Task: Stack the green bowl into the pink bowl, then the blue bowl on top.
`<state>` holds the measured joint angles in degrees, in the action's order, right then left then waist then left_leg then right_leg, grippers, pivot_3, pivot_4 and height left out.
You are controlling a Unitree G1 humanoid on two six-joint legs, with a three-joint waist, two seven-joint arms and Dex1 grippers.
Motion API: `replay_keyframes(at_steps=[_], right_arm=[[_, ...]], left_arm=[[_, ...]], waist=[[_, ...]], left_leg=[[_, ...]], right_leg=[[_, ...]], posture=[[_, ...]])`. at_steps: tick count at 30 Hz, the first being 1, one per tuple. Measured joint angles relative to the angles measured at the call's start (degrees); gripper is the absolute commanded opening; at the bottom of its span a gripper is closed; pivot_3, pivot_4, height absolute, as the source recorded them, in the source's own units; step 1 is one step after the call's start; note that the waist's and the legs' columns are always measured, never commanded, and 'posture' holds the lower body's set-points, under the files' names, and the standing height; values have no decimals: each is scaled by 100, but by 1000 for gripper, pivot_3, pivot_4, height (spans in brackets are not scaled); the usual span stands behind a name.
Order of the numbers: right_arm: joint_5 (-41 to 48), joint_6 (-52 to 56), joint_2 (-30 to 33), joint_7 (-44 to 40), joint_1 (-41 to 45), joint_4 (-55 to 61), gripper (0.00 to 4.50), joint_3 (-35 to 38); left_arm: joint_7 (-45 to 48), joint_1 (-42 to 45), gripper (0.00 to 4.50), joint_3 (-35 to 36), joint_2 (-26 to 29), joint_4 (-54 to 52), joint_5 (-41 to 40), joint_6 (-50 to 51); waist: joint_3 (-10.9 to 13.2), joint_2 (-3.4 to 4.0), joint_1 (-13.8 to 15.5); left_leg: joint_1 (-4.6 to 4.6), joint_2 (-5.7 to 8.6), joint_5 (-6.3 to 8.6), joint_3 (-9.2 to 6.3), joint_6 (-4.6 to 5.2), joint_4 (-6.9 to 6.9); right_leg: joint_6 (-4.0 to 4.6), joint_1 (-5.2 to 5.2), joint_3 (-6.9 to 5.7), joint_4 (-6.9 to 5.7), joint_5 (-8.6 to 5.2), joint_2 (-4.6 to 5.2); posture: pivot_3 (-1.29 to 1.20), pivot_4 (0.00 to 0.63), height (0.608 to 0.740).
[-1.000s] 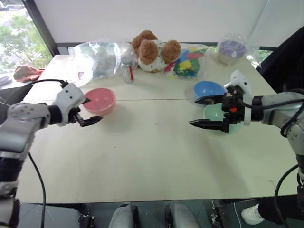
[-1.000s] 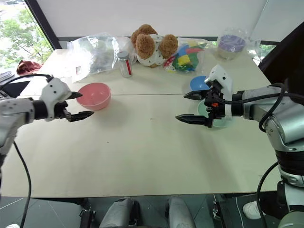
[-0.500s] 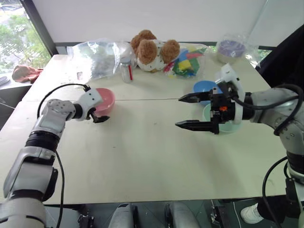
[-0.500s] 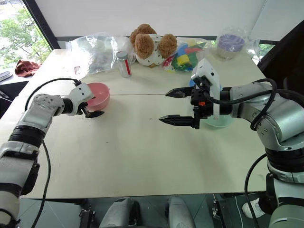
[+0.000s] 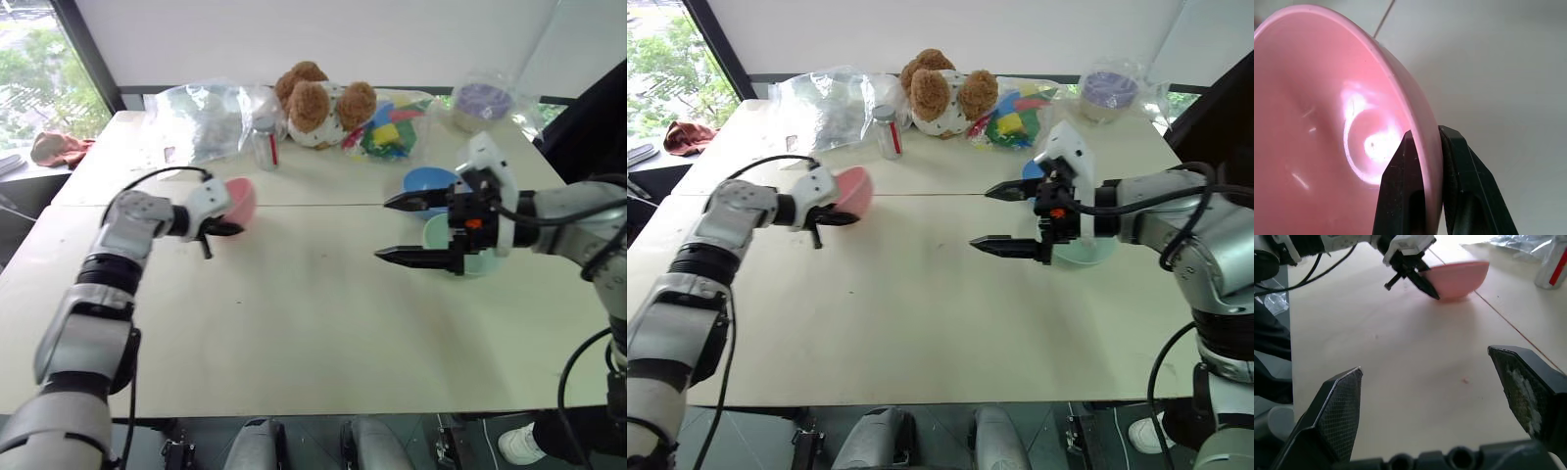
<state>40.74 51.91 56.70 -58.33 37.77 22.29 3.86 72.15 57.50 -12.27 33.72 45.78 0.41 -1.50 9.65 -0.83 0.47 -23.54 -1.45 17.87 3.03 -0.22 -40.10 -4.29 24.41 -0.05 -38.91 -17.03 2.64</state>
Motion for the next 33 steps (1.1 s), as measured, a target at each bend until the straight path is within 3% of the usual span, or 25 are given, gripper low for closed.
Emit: replay_keyframes(at_steps=[6,10,14,18,23,29,33], right_arm=[[-60,26,497,12,-912,66,4500,570],[68,199,618,199,-1358,455,4500,1114],[277,403,617,418,-1554,760,4500,1374],[413,513,617,590,-1605,917,4500,1497],[516,522,618,699,-1647,955,4500,1502],[555,498,618,744,-1622,943,4500,1480],[557,460,617,742,-1546,884,4500,1418]], left_arm=[[1294,615,13,-356,-1018,-600,-310,16],[1689,792,13,-910,-1647,-39,-60,-392],[1916,1027,13,-1142,-1825,495,208,-698],[1738,1081,1774,-1351,-1889,877,652,-1216],[1425,1094,4406,-1624,-1753,1029,1215,-2006],[1095,1095,4465,-1506,-1698,1028,1339,-2321],[1234,1283,4465,-855,-1689,935,686,-1559]], waist=[[-3,3,27],[-2,2,-31],[-2,2,-111],[-2,2,-107],[-2,1,-92],[-2,1,-86],[0,-1,-97]], left_leg=[[1,11,4,6,8,-1],[8,0,3,4,7,0],[12,-3,3,-1,7,0],[11,-2,3,-1,7,-1],[10,0,3,-1,7,0],[8,1,3,-1,7,-1],[6,0,3,-2,7,-1]], right_leg=[[-1,-3,5,9,0,2],[0,-2,8,3,0,-15],[0,-2,9,-4,0,-20],[0,-2,10,-4,0,-17],[0,-3,10,-2,0,-11],[0,-3,11,-2,0,-9],[0,-2,8,-2,0,-11]], posture=[[0,150,740],[0,150,740],[0,150,740],[0,150,740],[0,150,740],[0,150,740],[0,150,740]])
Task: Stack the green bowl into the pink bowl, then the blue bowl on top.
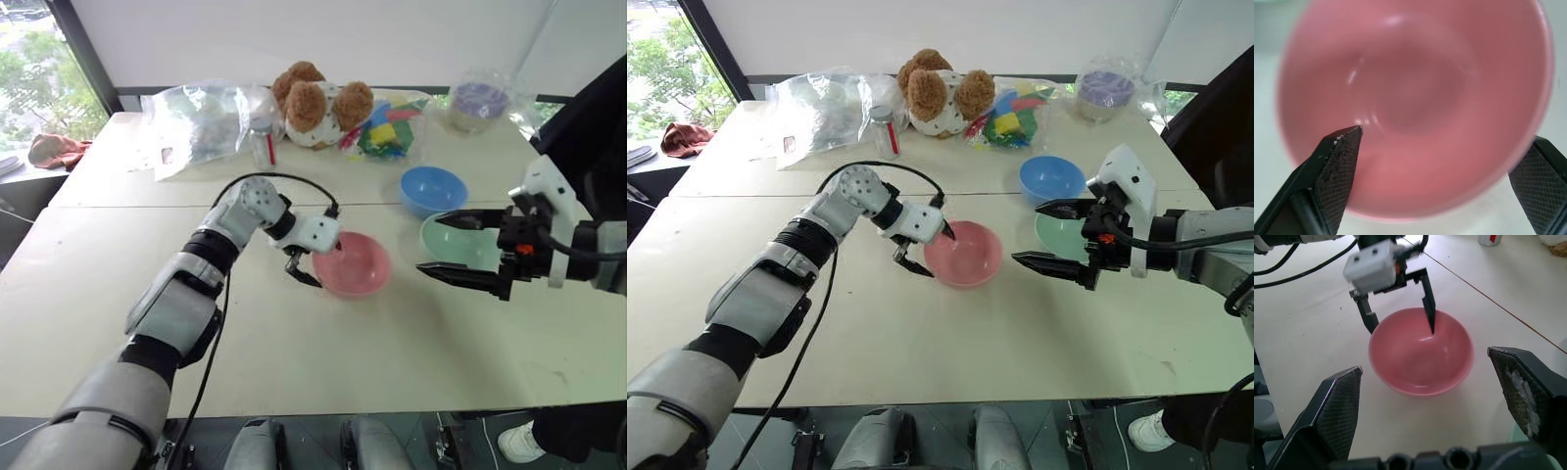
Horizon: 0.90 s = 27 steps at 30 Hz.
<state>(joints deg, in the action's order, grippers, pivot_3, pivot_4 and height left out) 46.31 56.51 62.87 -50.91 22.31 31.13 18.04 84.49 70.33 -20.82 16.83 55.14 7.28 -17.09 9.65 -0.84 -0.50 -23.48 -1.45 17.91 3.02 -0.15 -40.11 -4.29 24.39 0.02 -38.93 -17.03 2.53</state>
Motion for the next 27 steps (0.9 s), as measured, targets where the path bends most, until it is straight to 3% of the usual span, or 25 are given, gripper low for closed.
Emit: replay_keyframes(at_steps=[8,20,27], right_arm=[[-111,-232,0,-129,109,-281,4500,-280],[-489,-630,121,-510,101,-709,4500,-595],[-661,-733,143,-654,67,-902,4500,-609]], left_arm=[[349,252,4465,1309,688,-1189,-1479,2375],[613,-2296,4465,2010,2901,-4903,-3106,5616],[95,-3187,4465,2341,3272,-5957,-3758,6326]], waist=[[-1,2,-48],[-1,2,3],[-1,2,-16]], left_leg=[[4,-5,0,-1,-1,1],[3,-3,-6,-4,-11,-4],[6,-6,-6,-5,-11,-4]], right_leg=[[-1,0,0,-4,-1,-7],[-1,-7,9,-4,-1,14],[0,-7,9,-6,-1,10]], posture=[[0,150,740],[0,150,740],[0,150,740]])
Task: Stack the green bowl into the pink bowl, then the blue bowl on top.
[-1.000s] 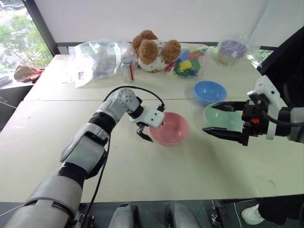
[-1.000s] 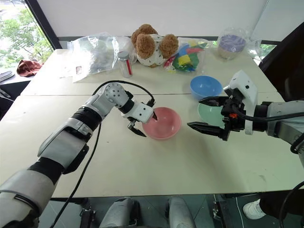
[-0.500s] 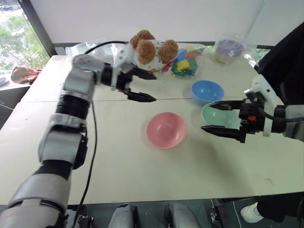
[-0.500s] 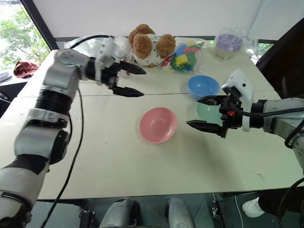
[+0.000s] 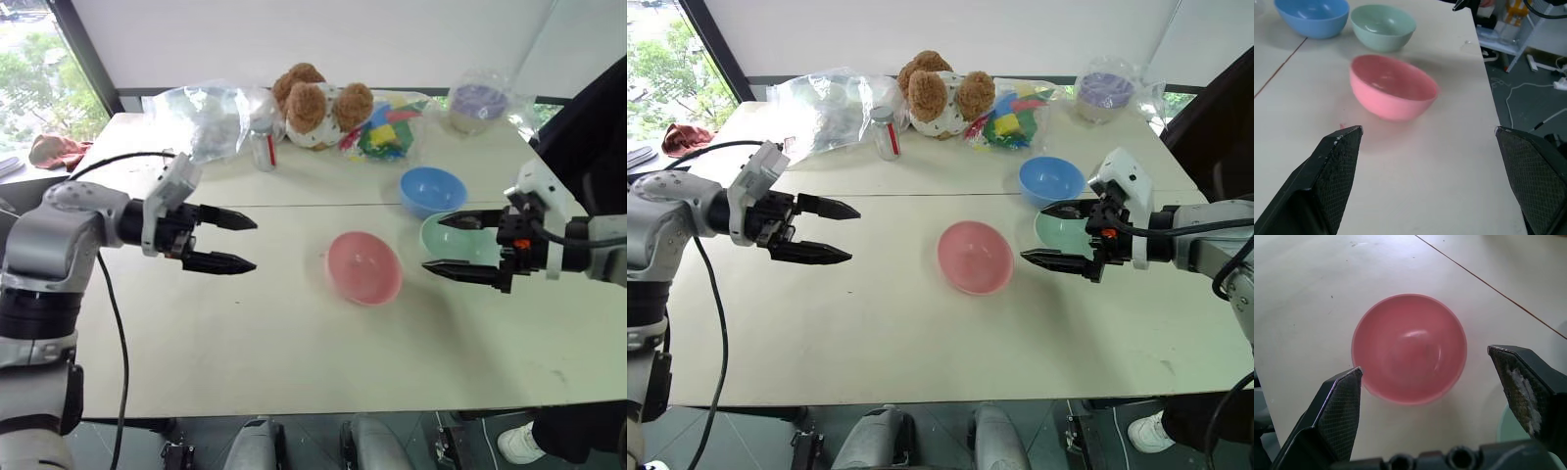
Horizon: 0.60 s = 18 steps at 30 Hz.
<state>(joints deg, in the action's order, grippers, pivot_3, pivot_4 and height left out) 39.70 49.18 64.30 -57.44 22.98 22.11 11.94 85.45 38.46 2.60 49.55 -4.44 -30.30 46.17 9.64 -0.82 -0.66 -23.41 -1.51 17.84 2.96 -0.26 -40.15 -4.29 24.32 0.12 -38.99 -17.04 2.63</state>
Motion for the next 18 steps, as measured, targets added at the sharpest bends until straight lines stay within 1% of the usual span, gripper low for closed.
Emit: replay_keyframes(at_steps=[4,9,13,18], right_arm=[[-268,-142,174,-52,-154,-177,4500,-4],[-685,-295,181,71,-176,-487,4500,-162],[-1102,-299,59,245,-5,-982,4500,-721],[-1942,-612,-533,354,668,-2048,4500,-1760]], left_arm=[[-268,-352,4465,265,163,-344,-347,250],[-558,-692,4465,356,220,-592,-553,306],[-748,-816,4465,357,223,-665,-622,276],[-884,-867,4465,334,240,-766,-660,166]], waist=[[0,0,-5],[0,0,-4],[0,0,-12],[0,0,-24]], left_leg=[[1,-2,0,0,0,2],[3,0,0,4,0,1],[3,-1,0,4,-1,1],[5,-1,-1,8,-2,2]], right_leg=[[0,1,0,0,0,-2],[0,0,2,0,0,1],[1,0,3,0,0,-2],[1,1,8,-1,0,-7]], posture=[[0,150,740],[0,150,740],[0,150,740],[0,150,740]])
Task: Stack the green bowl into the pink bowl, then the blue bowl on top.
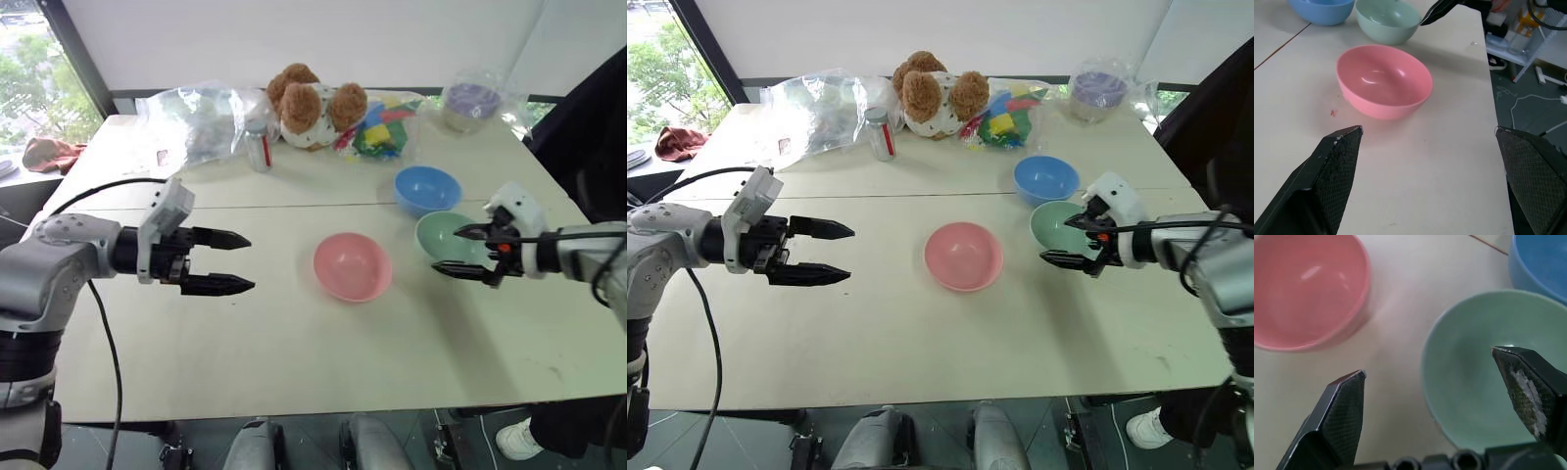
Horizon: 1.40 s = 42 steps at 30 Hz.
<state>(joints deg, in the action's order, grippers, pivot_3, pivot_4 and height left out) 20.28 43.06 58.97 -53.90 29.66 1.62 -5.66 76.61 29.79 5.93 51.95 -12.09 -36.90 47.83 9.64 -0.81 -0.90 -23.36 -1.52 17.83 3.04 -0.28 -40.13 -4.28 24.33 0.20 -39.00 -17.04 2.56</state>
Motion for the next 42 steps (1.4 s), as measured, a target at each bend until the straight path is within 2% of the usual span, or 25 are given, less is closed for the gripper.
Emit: replay_keyframes(at_steps=[3,6,13,14,18,24,26,32,37,42], right_arm=[[-417,-291,-197,-67,245,-559,4500,-404],[-764,-598,-353,-178,463,-1009,3678,-653],[-1196,-1092,-401,-479,664,-1405,240,-769],[-1230,-1120,-382,-512,743,-1394,11,-705],[-1339,-1156,-325,-700,653,-1155,11,-712],[-1005,-1124,349,-1516,818,486,11,-412],[-883,-1103,368,-1668,885,830,11,-349],[-593,-1167,-417,-1916,1164,1685,11,-749],[-905,-1580,-697,-2055,1166,1528,11,-1353],[-1241,-1994,-769,-2207,1179,1193,11,-1596]], left_arm=[[-90,-26,4465,6,42,-14,-9,-5],[-189,-49,4500,13,48,-58,-35,-27],[-361,-219,4500,42,92,-158,-113,-104],[-382,-219,4500,42,92,-159,-117,-109],[-438,-217,4500,44,95,-159,-133,-121],[-458,-215,4500,62,142,-108,-135,-141],[-460,-215,4500,63,143,-93,-135,-182],[-525,-161,4500,62,142,-5,-131,-236],[-584,-163,4500,63,143,-7,-133,-239],[-635,-246,4500,123,153,-63,-141,-237]], waist=[[1,1,16],[1,2,20],[1,1,-7],[-2,-2,-20],[1,2,4],[7,13,12],[5,10,4],[5,10,10],[5,8,30],[5,8,14]], left_leg=[[-3,1,0,1,0,2],[-4,2,0,2,0,2],[-1,1,0,4,-1,2],[2,-1,-2,4,-3,2],[3,-1,-2,3,-3,3],[-4,-1,-1,0,-3,7],[-2,-1,-1,0,-2,5],[-1,-1,-2,-1,-3,3],[-5,6,-1,0,-2,2],[-3,2,-1,-1,-2,3]], right_leg=[[0,4,0,3,0,0],[0,5,0,2,0,3],[0,4,2,0,0,3],[1,2,2,0,1,1],[1,2,2,-2,1,1],[1,12,0,-1,1,2],[1,7,0,-1,1,2],[1,6,0,-4,1,3],[1,6,-1,1,1,11],[1,6,-2,-1,1,6]], posture=[[0,150,740],[0,150,740],[0,150,740],[0,150,740],[0,150,740],[0,150,740],[0,150,740],[0,150,740],[0,150,740],[0,150,740]])
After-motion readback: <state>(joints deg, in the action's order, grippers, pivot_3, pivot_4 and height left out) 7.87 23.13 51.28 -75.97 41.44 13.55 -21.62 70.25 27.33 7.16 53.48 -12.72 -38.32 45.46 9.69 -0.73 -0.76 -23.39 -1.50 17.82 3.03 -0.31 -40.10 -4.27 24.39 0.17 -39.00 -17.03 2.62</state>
